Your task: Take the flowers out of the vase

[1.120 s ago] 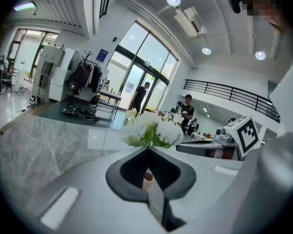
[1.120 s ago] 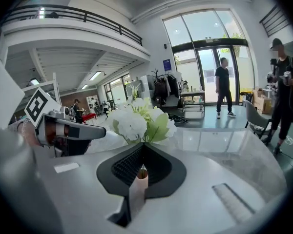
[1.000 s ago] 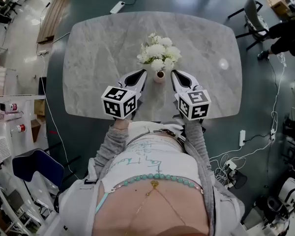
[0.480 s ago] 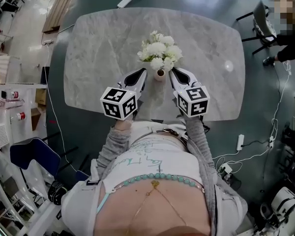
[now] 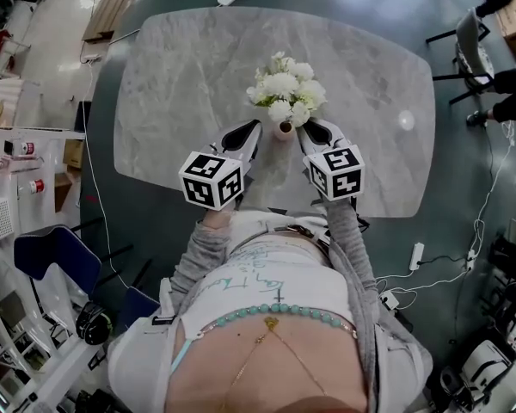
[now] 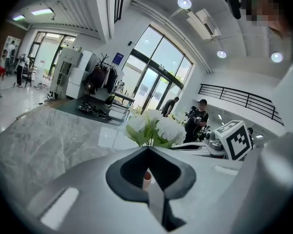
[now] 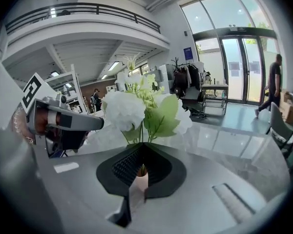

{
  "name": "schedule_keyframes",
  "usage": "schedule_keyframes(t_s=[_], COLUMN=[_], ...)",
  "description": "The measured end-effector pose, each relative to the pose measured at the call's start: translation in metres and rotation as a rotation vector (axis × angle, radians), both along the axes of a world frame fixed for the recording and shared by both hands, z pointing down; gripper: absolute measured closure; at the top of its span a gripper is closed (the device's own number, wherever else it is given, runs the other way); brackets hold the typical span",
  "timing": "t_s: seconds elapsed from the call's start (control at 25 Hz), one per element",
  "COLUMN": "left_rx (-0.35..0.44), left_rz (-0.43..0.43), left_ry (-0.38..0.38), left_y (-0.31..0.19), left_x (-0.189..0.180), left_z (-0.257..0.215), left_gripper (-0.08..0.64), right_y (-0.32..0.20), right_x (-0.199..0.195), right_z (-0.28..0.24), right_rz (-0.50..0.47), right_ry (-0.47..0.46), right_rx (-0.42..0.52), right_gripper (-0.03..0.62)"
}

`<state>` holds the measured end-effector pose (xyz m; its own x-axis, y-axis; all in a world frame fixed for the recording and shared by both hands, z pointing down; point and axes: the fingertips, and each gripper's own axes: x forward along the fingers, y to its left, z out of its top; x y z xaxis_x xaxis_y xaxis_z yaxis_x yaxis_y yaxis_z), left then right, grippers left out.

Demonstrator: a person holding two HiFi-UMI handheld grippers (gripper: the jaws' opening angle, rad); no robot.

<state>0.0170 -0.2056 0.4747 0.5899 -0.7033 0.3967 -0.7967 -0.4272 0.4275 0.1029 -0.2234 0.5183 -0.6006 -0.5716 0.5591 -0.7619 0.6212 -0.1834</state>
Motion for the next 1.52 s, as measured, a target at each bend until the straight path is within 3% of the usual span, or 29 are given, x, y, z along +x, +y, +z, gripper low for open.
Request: schedule_keyframes(t_s=[0.36, 0.76, 1.08, 1.36, 1.52], left_rx=[-0.018, -0.032, -0.047, -0.049, -0.048], left_rz=[-0.011, -0.016, -0.004, 0.006, 0.015], left_ry=[-0.006, -0.026, -0.049, -0.043, -0.035], left_y=[-0.002, 0.002, 0.006, 0.008, 0.007], left_x=[0.003, 0.006, 0.01, 0.012, 0.01], left_z=[0.007, 0.013, 0.022, 0.021, 0.02], left_gripper=[0.56, 0.56, 0.56, 0.56, 0.56], right_y=[-0.005, 0.001, 0.009, 0.004, 0.0], right_x=[0.0, -0.005, -0.005, -0.002, -0.002], right_z=[0.015, 0.021, 0.032, 0.026, 0.024], right_rz=[-0.067, -0.335, -0.215, -0.096, -0.067], right_ry=[-0.013, -0.089, -0.115, -0.176, -0.164], right_rx=[-0.011, 0.057, 0.017, 0.021, 0.032], right_gripper=[0.566, 0.566, 0.566, 0.566, 0.565])
